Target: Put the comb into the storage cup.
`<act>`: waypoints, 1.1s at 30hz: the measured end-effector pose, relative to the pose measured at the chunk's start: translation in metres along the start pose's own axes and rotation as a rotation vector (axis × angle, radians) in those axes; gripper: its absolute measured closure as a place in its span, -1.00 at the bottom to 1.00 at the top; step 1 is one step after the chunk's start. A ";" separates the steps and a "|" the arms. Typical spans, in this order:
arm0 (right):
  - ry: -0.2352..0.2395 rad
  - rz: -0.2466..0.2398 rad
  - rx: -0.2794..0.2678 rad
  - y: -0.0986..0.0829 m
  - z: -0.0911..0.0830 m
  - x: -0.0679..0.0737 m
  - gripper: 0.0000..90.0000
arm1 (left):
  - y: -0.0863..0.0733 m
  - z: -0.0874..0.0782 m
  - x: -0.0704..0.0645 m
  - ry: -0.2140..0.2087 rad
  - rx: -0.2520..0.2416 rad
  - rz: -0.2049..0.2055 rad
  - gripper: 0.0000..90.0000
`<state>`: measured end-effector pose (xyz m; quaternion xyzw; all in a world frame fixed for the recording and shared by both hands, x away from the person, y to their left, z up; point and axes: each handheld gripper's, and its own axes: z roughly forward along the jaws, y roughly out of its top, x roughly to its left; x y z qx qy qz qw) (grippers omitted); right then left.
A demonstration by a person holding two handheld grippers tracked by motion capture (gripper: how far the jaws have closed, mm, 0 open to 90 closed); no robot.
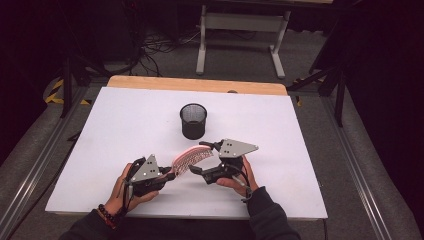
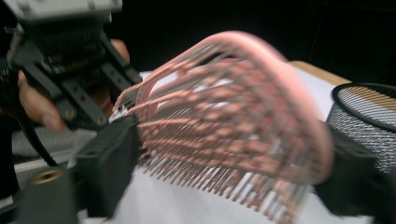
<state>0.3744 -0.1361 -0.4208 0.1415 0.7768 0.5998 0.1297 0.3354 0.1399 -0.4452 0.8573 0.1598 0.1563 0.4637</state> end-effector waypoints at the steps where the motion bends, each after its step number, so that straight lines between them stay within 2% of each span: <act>1: 0.007 0.011 -0.019 0.000 -0.002 -0.001 -0.42 | 0.000 0.001 0.001 -0.010 0.000 0.000 0.74; 5: 0.032 0.014 -0.047 0.004 -0.008 -0.001 -0.29 | 0.000 0.003 0.006 -0.038 0.009 0.006 0.74; 8: 0.067 0.010 -0.069 0.008 -0.013 0.000 -0.21 | 0.002 0.005 0.009 -0.066 0.006 0.024 0.73; 9: 0.081 0.003 -0.066 0.010 -0.013 0.001 -0.21 | 0.003 0.005 0.009 -0.065 0.012 0.045 0.73; 10: 0.082 -0.012 -0.062 0.012 -0.013 0.003 -0.21 | 0.004 0.006 0.009 -0.064 0.013 0.053 0.74; 12: 0.099 -0.021 -0.066 0.014 -0.012 0.005 -0.19 | 0.007 0.009 0.010 -0.092 0.004 0.073 0.73; 13: 0.109 -0.032 -0.059 0.016 -0.012 0.006 -0.18 | 0.008 0.010 0.010 -0.088 0.006 0.085 0.73; 16: 0.120 -0.086 -0.043 0.024 -0.010 0.011 -0.14 | 0.012 0.013 0.015 -0.105 0.009 0.113 0.73; 21: 0.128 -0.132 -0.052 0.032 -0.010 0.016 -0.03 | 0.017 0.018 0.023 -0.164 0.005 0.142 0.73; 25: 0.103 -0.150 -0.066 0.034 -0.008 0.018 0.02 | 0.018 0.023 0.030 -0.206 -0.001 0.143 0.73; 27: 0.087 -0.163 -0.067 0.036 -0.006 0.020 0.04 | 0.017 0.024 0.032 -0.206 -0.022 0.134 0.73; 29: 0.047 -0.173 -0.069 0.038 -0.004 0.022 0.08 | 0.016 0.026 0.035 -0.201 -0.046 0.119 0.73; 32: 0.013 -0.181 -0.082 0.042 -0.002 0.024 0.16 | 0.016 0.027 0.038 -0.207 -0.073 0.101 0.72; 33: 0.004 -0.187 -0.087 0.044 -0.001 0.025 0.24 | 0.017 0.027 0.039 -0.207 -0.080 0.093 0.70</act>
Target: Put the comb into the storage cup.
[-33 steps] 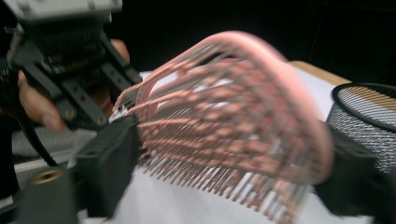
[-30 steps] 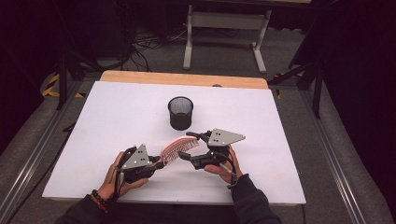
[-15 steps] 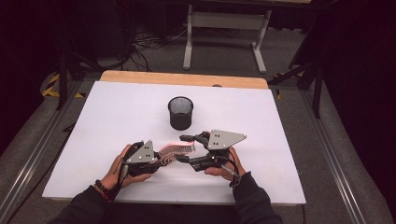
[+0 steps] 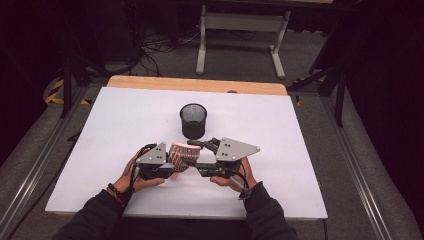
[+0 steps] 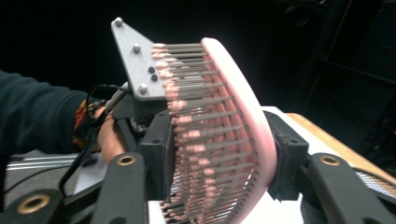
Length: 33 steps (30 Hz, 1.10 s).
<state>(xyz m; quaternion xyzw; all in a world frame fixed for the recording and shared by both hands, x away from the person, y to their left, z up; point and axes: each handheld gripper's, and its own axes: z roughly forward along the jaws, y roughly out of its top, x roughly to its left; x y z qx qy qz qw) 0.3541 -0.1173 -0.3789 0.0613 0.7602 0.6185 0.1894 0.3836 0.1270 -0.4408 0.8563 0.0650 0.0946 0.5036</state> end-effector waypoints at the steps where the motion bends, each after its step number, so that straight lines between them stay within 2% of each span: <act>1: -0.006 -0.003 -0.009 0.001 0.001 0.001 0.28 | 0.000 0.000 0.001 -0.015 -0.008 -0.007 0.69; 3: -0.007 -0.010 -0.020 0.004 0.002 0.003 0.37 | -0.001 0.001 0.002 -0.004 -0.022 -0.030 0.64; 5: -0.024 -0.024 -0.018 0.007 0.003 0.005 0.40 | -0.003 0.000 0.005 -0.022 -0.044 -0.062 0.61; 10: -0.017 -0.023 -0.031 0.009 0.003 0.008 0.42 | -0.003 0.003 0.001 -0.020 -0.052 -0.065 0.60; 13: -0.030 -0.022 -0.037 0.010 0.002 0.009 0.42 | -0.003 0.004 0.001 -0.021 -0.075 -0.077 0.59; 21: -0.067 -0.015 -0.053 0.011 -0.002 0.009 0.43 | -0.007 0.004 0.003 0.004 -0.098 -0.098 0.33; 23: -0.080 -0.012 -0.052 0.011 -0.004 0.008 0.43 | -0.008 0.004 0.002 0.012 -0.092 -0.106 0.22; 26: -0.096 -0.010 -0.051 0.011 -0.006 0.007 0.44 | -0.008 0.004 -0.001 0.016 -0.080 -0.094 0.21; 28: -0.100 -0.007 -0.049 0.011 -0.008 0.007 0.44 | -0.007 0.004 -0.001 0.023 -0.077 -0.099 0.11; 31: -0.118 -0.005 -0.043 0.011 -0.009 0.006 0.44 | -0.007 0.002 -0.002 0.056 -0.081 -0.117 -0.24; 33: -0.126 -0.007 -0.035 0.011 -0.010 0.007 0.44 | -0.007 -0.002 -0.004 0.079 -0.078 -0.114 -0.36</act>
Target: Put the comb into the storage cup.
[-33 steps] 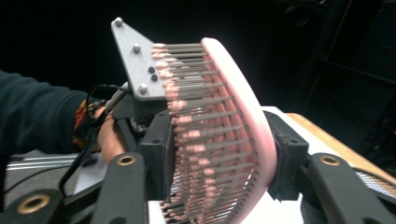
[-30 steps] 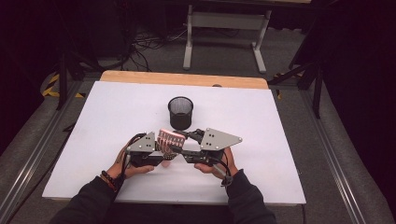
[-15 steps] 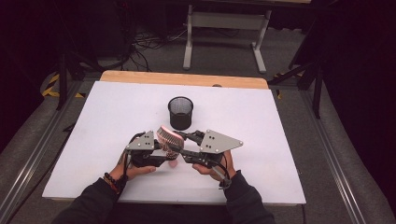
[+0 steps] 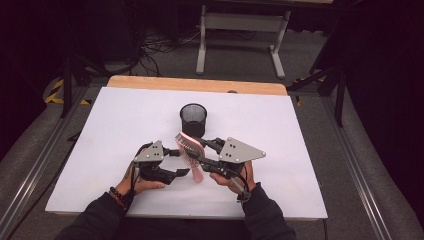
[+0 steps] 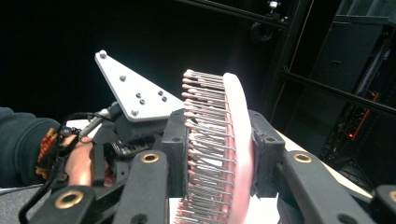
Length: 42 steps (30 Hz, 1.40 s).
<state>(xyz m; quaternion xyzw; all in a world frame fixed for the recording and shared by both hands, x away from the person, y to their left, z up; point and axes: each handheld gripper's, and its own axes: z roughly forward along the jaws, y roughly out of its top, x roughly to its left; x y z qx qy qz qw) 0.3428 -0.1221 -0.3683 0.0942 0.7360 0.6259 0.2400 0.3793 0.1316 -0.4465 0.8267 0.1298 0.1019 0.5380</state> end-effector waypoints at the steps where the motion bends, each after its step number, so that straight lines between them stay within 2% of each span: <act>1: -0.004 -0.003 0.001 0.000 0.000 0.000 0.44 | 0.000 -0.003 0.000 -0.003 -0.006 0.000 -0.39; 4: -0.021 -0.003 0.004 0.001 -0.002 -0.001 0.44 | 0.000 -0.013 0.000 0.024 -0.017 0.000 -0.53; 6: -0.039 -0.003 0.004 0.001 -0.004 -0.002 0.45 | -0.002 -0.027 0.000 0.035 -0.037 0.003 -0.62; 9: -0.057 -0.005 0.005 0.002 -0.006 -0.003 0.45 | -0.008 -0.046 -0.001 0.093 -0.048 0.008 -0.74; 13: -0.087 -0.011 0.005 0.004 -0.008 -0.004 0.45 | -0.025 -0.067 -0.002 0.171 -0.025 0.025 -0.79; 16: -0.109 -0.023 0.005 0.006 -0.008 -0.004 0.45 | -0.035 -0.079 -0.004 0.212 -0.019 0.037 -0.80; 19: -0.125 -0.025 0.002 0.009 -0.008 -0.005 0.45 | -0.041 -0.089 -0.007 0.252 -0.032 0.032 -0.82; 22: -0.147 -0.023 0.001 0.010 -0.009 -0.007 0.45 | -0.046 -0.095 -0.010 0.297 -0.024 0.049 -0.86; 24: -0.162 -0.020 -0.003 0.010 -0.009 -0.008 0.45 | -0.048 -0.097 -0.011 0.295 -0.027 0.041 -0.86; 28: -0.188 -0.018 -0.005 0.013 -0.011 -0.014 0.45 | -0.053 -0.097 -0.013 0.325 -0.028 0.049 -0.86; 34: -0.241 -0.005 -0.012 0.017 -0.015 -0.025 0.45 | -0.060 -0.099 -0.011 0.330 -0.029 0.024 -0.86; 38: -0.273 -0.010 -0.014 0.022 -0.018 -0.030 0.45 | -0.066 -0.104 -0.012 0.347 -0.032 0.006 -0.87; 42: -0.298 -0.019 -0.016 0.029 -0.018 -0.035 0.45 | -0.074 -0.111 -0.015 0.354 -0.018 0.006 -0.87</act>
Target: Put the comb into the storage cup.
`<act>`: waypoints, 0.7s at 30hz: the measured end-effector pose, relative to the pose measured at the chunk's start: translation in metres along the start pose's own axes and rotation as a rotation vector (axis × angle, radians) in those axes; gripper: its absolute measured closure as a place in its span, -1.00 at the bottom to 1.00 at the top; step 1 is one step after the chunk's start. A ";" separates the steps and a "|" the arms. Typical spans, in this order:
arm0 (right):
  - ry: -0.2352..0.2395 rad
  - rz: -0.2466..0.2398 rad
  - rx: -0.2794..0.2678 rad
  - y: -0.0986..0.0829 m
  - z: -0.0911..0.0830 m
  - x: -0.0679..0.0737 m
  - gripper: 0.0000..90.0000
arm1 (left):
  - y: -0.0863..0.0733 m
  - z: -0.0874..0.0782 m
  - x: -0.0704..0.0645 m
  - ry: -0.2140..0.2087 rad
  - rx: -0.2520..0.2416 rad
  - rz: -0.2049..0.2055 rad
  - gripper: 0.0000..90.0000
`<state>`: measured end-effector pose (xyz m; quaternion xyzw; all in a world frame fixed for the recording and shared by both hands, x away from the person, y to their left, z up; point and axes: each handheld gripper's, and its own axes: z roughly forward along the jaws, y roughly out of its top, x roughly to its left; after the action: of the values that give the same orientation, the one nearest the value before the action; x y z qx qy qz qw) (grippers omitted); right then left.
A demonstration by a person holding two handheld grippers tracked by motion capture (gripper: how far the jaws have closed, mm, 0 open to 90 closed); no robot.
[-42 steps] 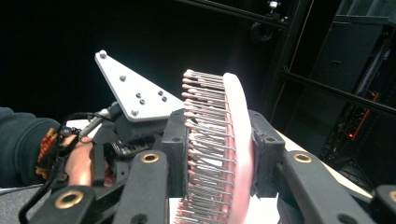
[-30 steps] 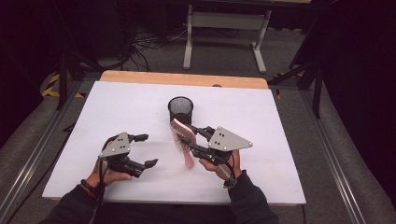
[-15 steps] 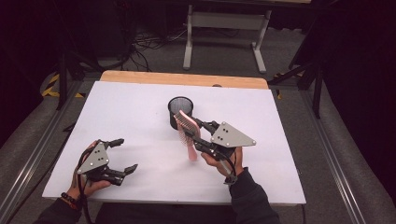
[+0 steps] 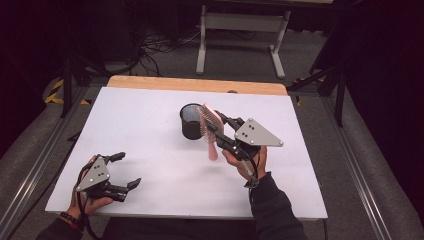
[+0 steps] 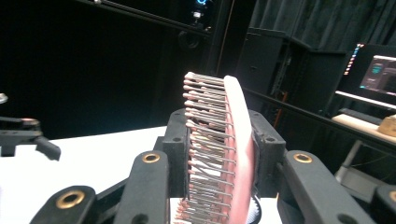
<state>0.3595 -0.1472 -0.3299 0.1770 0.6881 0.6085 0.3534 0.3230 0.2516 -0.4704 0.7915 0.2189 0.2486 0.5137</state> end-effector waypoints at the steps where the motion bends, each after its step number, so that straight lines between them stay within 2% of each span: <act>1: -0.005 -0.002 -0.002 0.002 0.000 -0.001 0.45 | -0.002 -0.002 0.000 0.005 0.002 -0.003 -0.87; 7: -0.031 -0.015 -0.011 0.013 0.005 -0.006 0.45 | -0.005 -0.009 0.004 0.009 -0.029 -0.039 -0.87; 21: -0.078 -0.040 -0.038 0.037 0.023 -0.020 0.45 | -0.004 -0.005 0.003 -0.011 -0.020 -0.041 -0.87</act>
<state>0.3825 -0.1369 -0.2894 0.1801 0.6656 0.6069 0.3951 0.3218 0.2578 -0.4718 0.7831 0.2299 0.2356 0.5277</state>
